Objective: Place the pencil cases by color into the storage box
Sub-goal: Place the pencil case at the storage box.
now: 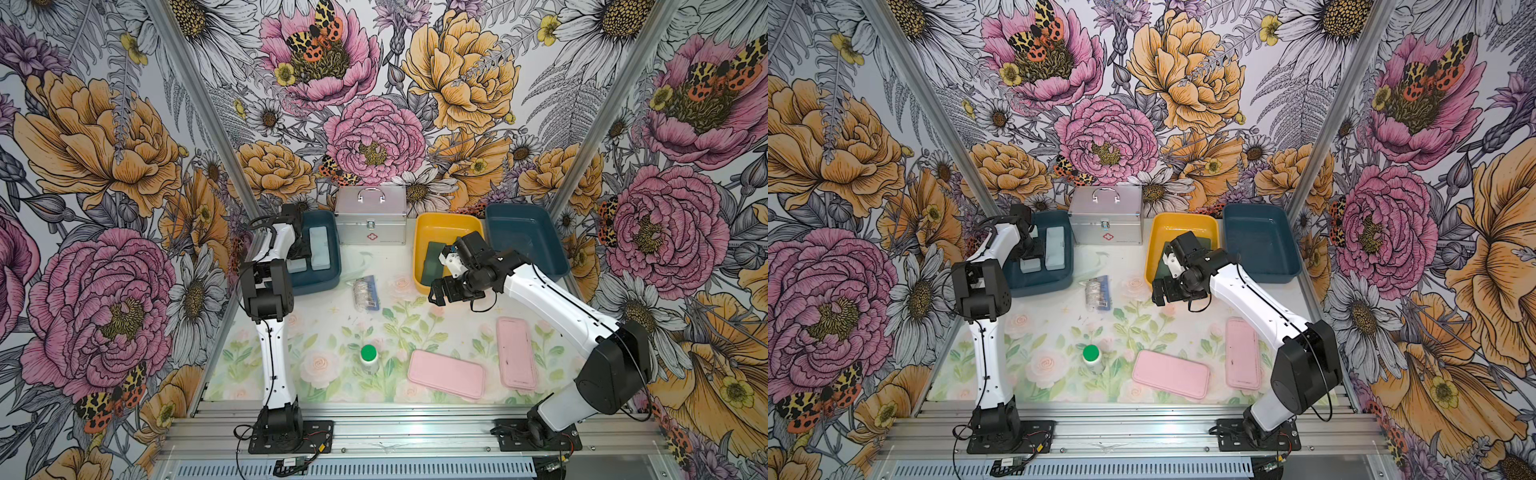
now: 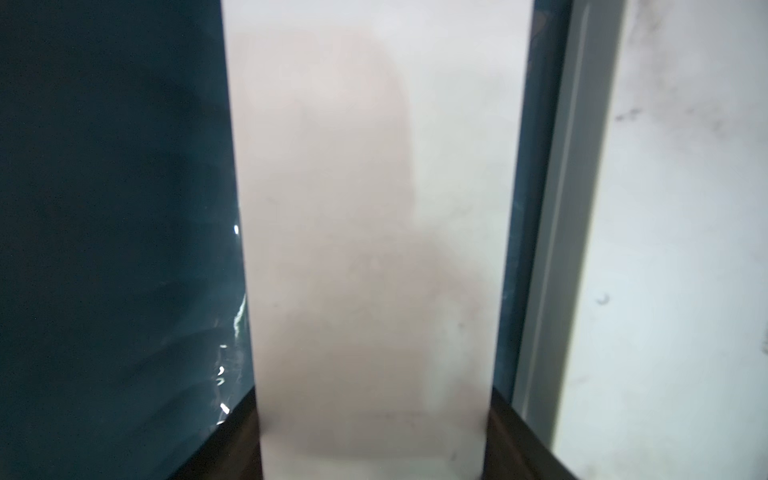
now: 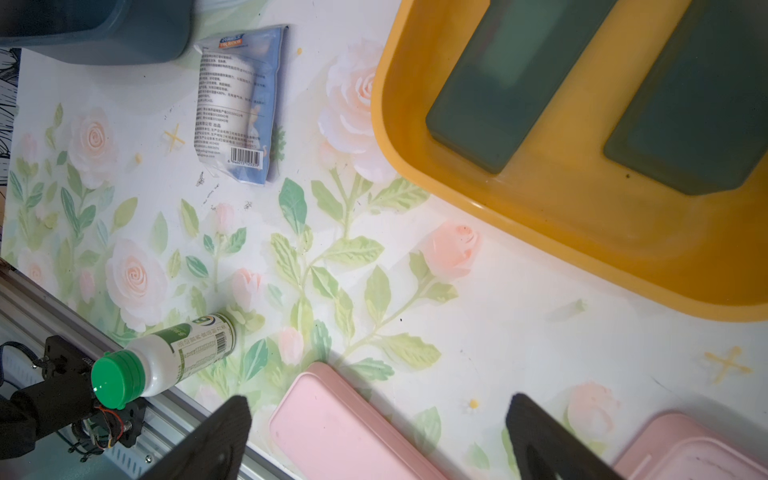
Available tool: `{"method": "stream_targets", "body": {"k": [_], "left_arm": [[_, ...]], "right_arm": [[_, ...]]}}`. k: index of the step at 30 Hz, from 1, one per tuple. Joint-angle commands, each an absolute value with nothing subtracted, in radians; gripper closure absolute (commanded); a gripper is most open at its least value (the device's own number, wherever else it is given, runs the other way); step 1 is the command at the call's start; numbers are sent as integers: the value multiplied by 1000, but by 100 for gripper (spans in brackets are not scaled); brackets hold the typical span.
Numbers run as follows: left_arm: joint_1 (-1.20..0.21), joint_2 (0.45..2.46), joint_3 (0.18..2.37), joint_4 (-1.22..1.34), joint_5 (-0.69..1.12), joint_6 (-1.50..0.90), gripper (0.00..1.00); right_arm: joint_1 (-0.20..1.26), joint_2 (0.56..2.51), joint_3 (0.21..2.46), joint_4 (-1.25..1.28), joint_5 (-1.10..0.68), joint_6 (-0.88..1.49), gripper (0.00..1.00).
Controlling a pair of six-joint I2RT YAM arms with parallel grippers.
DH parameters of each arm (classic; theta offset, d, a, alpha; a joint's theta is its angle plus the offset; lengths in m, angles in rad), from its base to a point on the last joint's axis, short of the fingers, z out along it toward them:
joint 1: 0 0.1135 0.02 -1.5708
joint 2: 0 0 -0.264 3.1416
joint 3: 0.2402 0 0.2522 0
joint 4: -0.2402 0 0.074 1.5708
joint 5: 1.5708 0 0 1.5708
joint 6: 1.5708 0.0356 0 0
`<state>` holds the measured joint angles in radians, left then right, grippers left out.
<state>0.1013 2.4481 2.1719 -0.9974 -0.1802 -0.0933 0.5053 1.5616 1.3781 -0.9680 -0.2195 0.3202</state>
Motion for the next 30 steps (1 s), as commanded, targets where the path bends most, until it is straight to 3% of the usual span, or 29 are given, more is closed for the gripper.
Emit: {"method": "stream_targets", "body": {"k": [1,4,8,13,15,30], "left_arm": [[107,2480,2211,-995,-133,-77,42],[103,2492,2225,-994,-124,-77,35],[102,2499,2231,-996,-131,-90,19],[98,2492,2237,-998,-138,-94,11],[98,2481,2237,-1000,-141,-98,1],[97,2166,2192,-1002,-147,-238,1]], "right_arm": [[528,1568,1408,-1008,-137,309,1],[550,1562,1385,-1022,-127,284,1],[555,1554,1347,-1023,-118,303,1],[574,1527,1290,-1018,-168,289,0],[580,1513,1266,-1019,-167,293,0],[709,1346,1099,-1101,-172,282,1]]}}
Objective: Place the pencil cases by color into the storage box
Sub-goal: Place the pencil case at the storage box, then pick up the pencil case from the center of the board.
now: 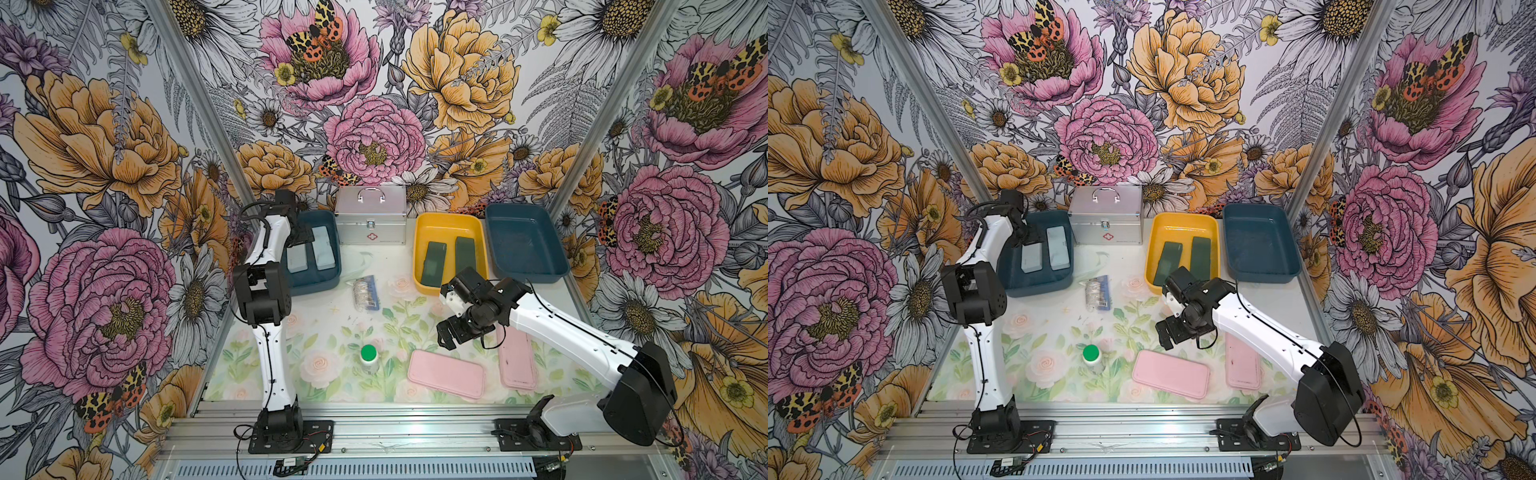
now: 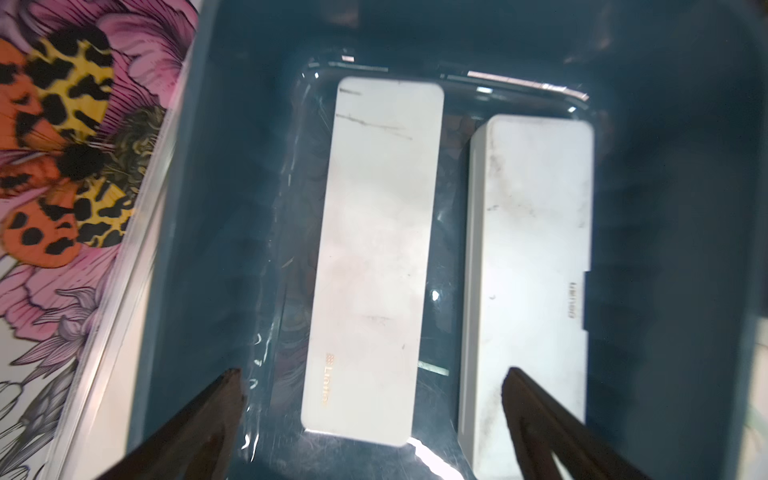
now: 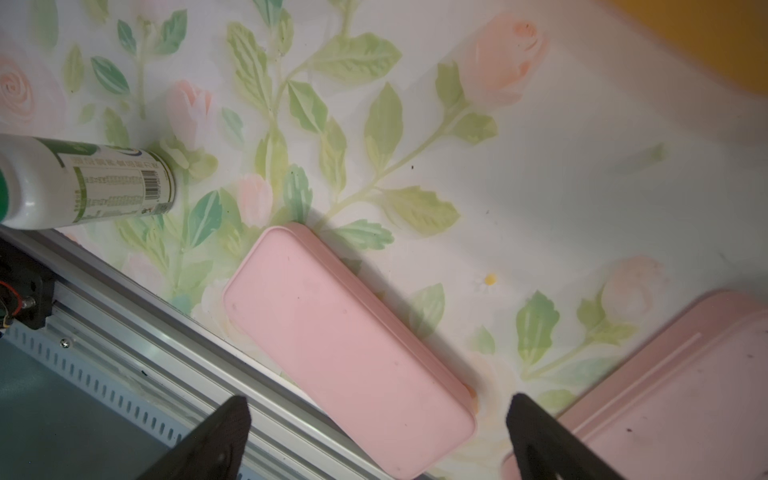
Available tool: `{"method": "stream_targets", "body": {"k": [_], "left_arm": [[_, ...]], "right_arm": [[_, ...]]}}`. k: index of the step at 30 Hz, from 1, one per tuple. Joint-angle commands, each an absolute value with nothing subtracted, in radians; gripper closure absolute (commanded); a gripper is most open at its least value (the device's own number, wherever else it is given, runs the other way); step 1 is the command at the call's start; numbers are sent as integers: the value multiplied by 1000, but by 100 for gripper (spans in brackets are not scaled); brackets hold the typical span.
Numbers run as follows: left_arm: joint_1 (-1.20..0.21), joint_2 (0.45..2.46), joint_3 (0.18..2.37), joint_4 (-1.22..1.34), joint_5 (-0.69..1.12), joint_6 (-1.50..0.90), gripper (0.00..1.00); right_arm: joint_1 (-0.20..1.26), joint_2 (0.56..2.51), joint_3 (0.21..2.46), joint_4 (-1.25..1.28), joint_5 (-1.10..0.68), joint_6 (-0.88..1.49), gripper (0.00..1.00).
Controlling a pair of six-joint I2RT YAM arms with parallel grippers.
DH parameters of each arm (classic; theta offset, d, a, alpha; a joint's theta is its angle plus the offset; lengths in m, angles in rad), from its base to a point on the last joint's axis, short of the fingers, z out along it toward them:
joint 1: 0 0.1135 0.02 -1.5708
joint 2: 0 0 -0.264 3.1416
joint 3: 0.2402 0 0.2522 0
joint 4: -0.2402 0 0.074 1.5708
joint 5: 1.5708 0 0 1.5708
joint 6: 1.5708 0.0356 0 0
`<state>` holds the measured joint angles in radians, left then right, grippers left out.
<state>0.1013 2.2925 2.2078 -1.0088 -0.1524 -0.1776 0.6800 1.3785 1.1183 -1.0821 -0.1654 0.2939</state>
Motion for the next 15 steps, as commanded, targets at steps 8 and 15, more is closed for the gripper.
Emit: {"method": "stream_targets", "body": {"k": [8,15], "left_arm": [[30,1834,1940,-1002,-46,-407,1],[-33,1461,1634,-1006,-3,-507,1]], "right_arm": [[843,1354,1074,-1106,-172,282,1],[873,1443,1104,-1095,-179,278,1]]}}
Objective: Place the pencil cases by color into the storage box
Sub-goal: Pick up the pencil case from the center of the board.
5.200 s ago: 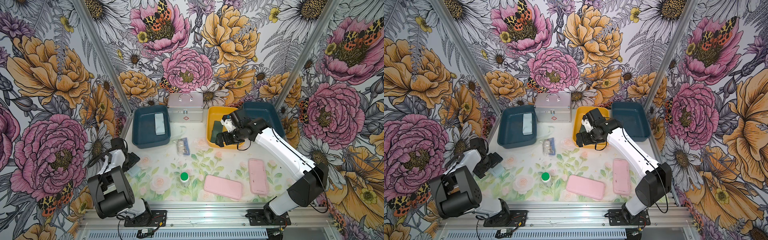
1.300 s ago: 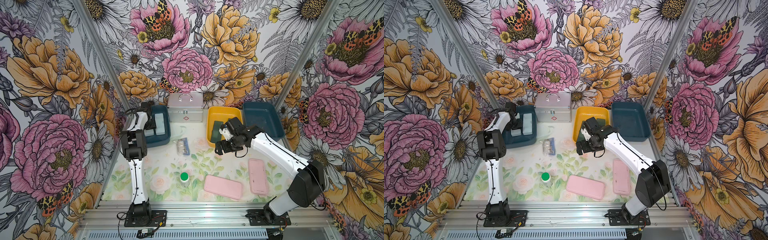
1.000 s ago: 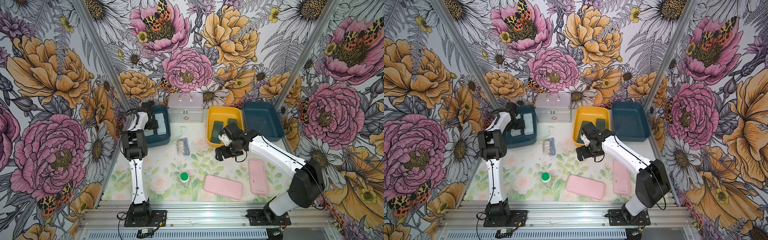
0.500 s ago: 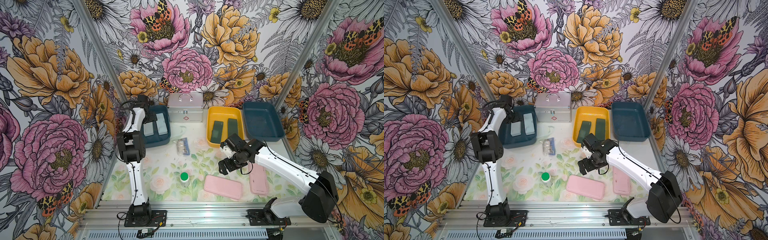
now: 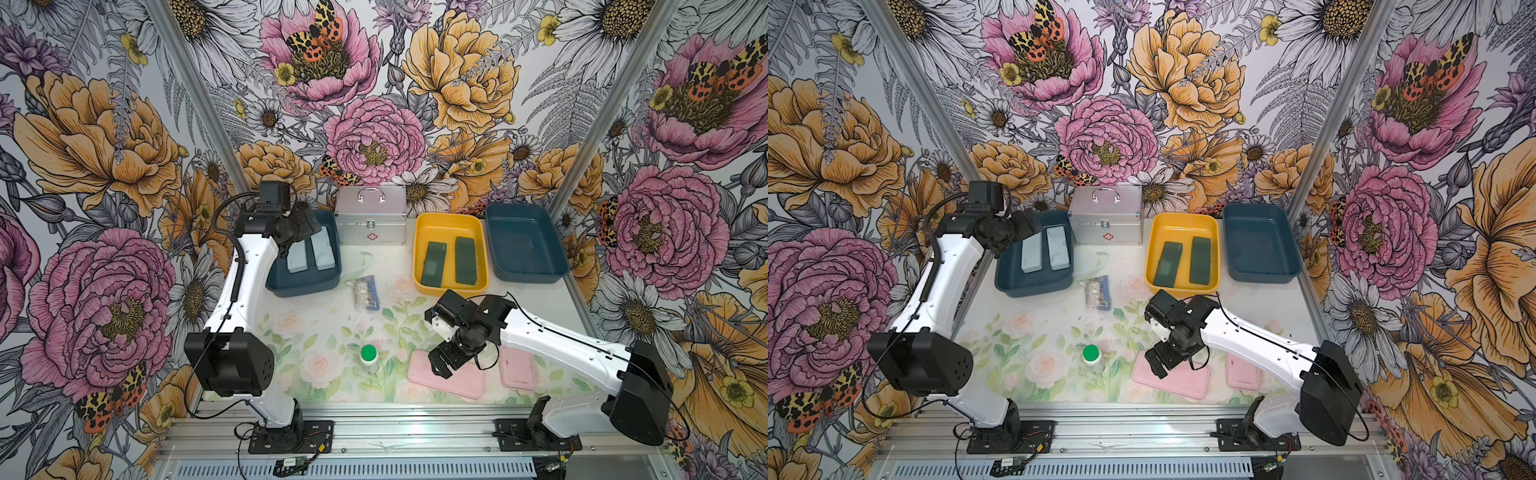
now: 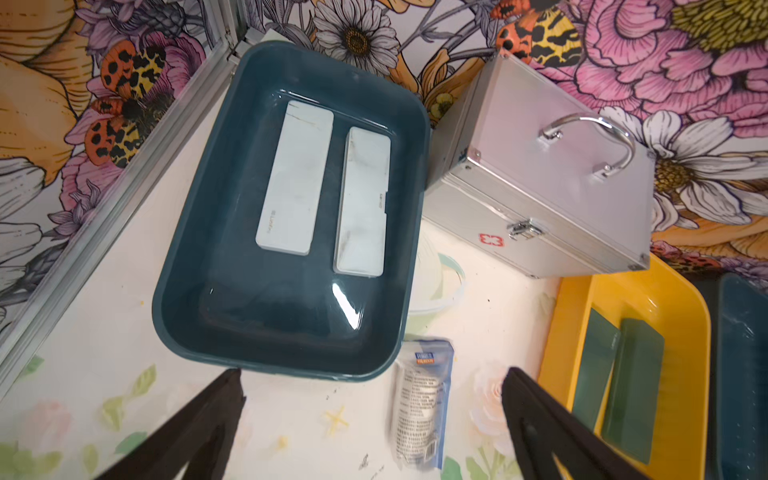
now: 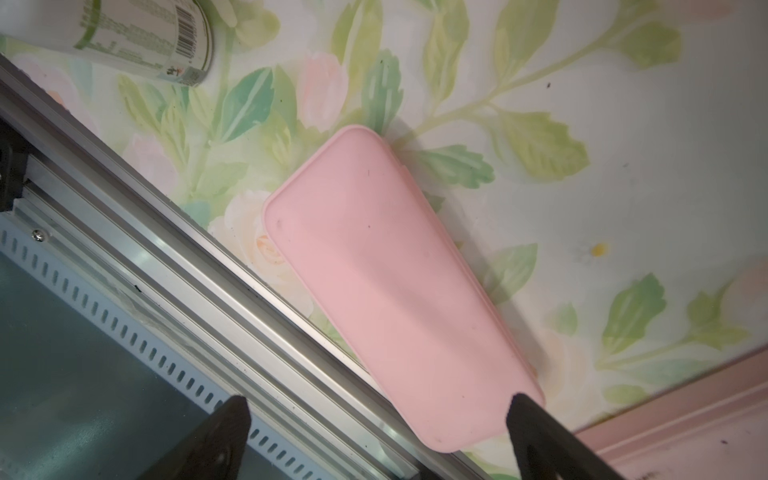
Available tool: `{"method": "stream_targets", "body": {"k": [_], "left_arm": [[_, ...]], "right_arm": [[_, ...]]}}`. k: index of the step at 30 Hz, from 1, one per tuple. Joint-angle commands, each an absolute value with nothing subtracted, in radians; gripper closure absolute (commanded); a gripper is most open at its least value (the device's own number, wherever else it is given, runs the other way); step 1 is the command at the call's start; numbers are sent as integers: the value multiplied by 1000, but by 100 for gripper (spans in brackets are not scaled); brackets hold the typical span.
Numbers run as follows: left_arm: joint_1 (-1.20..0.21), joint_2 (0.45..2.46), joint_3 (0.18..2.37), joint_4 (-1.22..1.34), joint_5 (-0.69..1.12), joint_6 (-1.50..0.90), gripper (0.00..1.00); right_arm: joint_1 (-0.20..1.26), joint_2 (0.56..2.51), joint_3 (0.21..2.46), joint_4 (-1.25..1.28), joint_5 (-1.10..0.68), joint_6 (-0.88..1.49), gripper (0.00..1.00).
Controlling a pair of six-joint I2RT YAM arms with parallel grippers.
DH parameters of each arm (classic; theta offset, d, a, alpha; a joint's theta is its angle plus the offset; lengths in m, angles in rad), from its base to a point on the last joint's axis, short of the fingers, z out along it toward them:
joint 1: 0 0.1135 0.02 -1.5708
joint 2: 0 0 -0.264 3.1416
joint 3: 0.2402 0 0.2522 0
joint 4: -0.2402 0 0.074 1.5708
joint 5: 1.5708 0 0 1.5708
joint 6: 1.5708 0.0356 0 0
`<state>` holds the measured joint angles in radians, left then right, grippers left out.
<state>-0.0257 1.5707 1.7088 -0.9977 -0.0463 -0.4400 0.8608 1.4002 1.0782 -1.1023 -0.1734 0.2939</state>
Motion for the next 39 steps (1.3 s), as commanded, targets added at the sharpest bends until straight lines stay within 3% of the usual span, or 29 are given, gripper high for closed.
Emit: {"method": "stream_targets", "body": {"k": [1,7,13,14,23,39], "left_arm": [[-34,1419,1601,-1007,2,-508,1],[-30,1207,1421,-1019,65,-546,1],[-48,1069,1377,-1056,115,-578,1],[-63,1049,1377,-1065,98,-579,1],[-124,865,1249,-1078,-2,-599,1],[-126,794,1132,-1081,-24,-608,1]], "right_arm": [[880,1462,1127,-1099,-178,263,1],[899,1599,1259,-1114,-179,260,1],[899,1643,1268,-1110,-179,260,1],[900,1640,1260,-1102,-73,23,1],[900,1562,1079,-1010,41,-128,1],[976,1520,1018,-865,-58,-64,1]]}}
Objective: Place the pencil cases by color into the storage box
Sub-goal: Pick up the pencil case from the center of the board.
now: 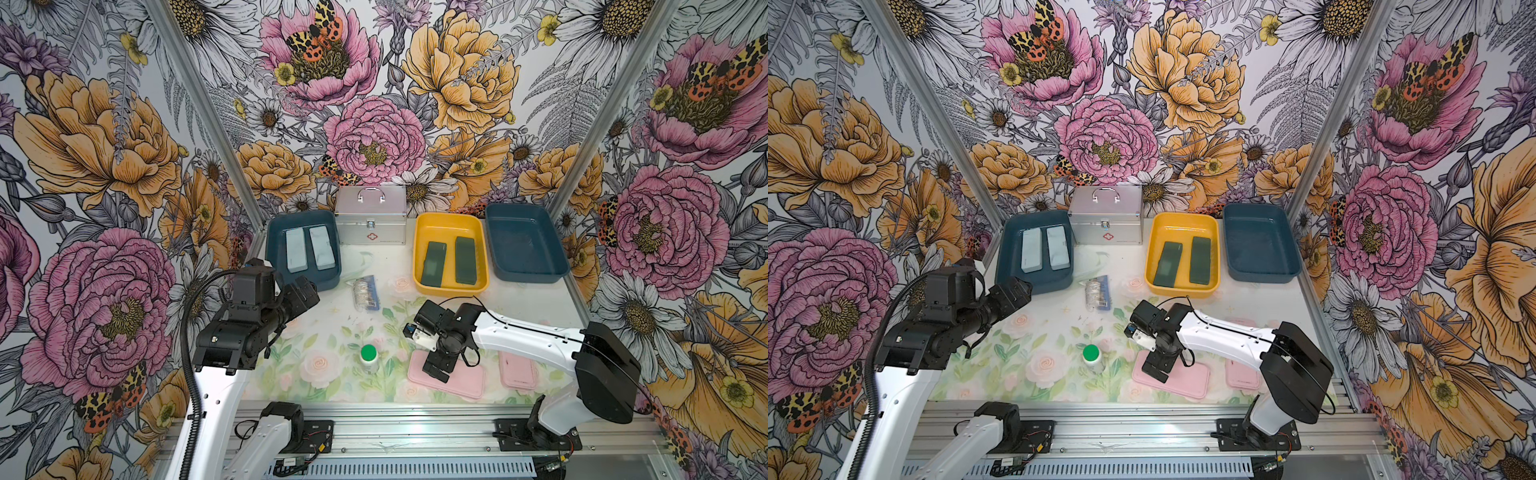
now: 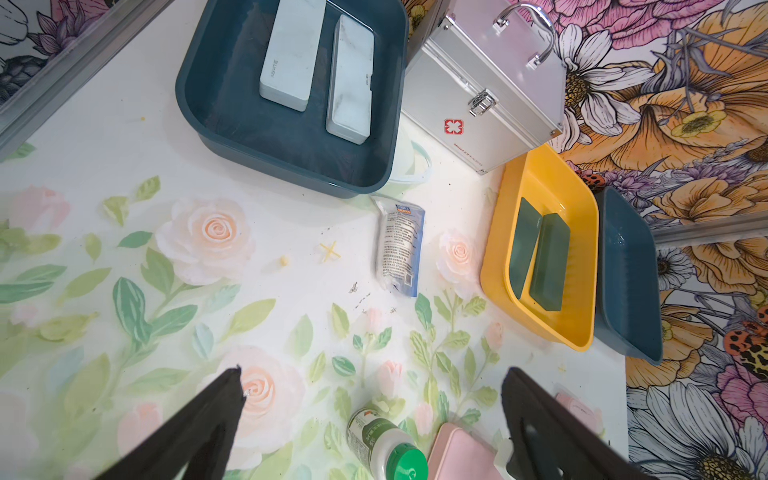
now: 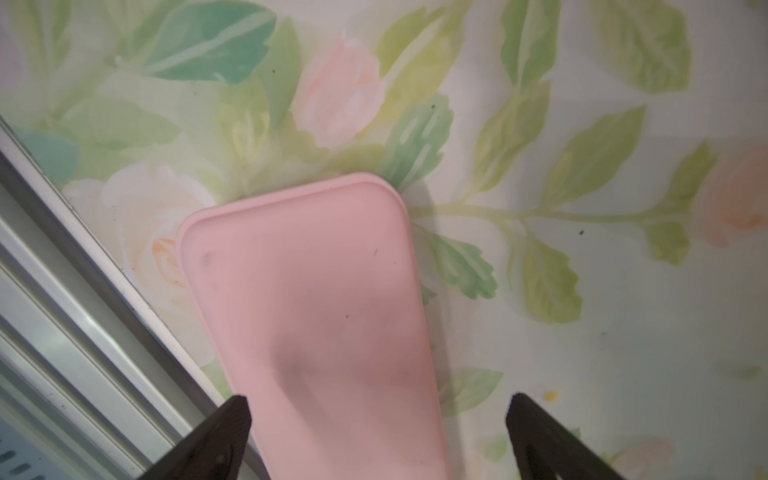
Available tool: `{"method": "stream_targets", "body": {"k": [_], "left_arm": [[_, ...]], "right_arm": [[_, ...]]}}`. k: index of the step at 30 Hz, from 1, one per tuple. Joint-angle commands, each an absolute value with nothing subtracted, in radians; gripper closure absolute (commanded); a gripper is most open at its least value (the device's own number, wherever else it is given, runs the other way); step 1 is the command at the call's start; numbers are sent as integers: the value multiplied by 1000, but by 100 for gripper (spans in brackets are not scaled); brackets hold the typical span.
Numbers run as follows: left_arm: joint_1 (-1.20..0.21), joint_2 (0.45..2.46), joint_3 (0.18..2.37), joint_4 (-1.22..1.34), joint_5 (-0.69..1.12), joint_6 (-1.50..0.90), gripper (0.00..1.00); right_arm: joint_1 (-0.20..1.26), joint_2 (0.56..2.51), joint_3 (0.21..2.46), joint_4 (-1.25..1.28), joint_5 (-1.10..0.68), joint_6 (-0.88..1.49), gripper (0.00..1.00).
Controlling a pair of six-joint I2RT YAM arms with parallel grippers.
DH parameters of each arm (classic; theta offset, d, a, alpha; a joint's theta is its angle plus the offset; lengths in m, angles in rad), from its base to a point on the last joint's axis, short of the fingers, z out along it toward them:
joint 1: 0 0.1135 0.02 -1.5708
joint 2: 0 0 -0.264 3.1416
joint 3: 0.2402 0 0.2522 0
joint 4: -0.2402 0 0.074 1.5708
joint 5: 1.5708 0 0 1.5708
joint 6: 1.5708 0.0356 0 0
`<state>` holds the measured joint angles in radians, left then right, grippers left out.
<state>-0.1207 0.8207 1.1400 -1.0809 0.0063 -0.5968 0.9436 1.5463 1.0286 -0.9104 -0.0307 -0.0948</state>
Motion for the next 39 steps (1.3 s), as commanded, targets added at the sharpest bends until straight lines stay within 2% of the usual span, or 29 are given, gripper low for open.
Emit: {"method": "stream_targets", "body": {"k": [1,9,16,24,30,39], "left_arm": [[-126,790,1128,-1081,-24,-609,1],[-126,795,1126,-1089,-11,-608,1],[-125,798,1115,-1091,-17,-613,1],[-125,798,1107,-1093,-8,-606,1],[-125,813,1120,-1092,-14,-602,1],[-124,917,1158,-1071,-40,-582,1]], "right_arm": [[984,1525,1019,-865,-67,-61,1],[1016,1626,1029,-856,-27,-81,1],[1017,1701,1038,-824,83,-81,1],[1018,1791,1052,-822,74,-51,1],[1019,1770,1073,-821,67,-18,15],[1016,1690,1294,-987,38,-2,26]]}}
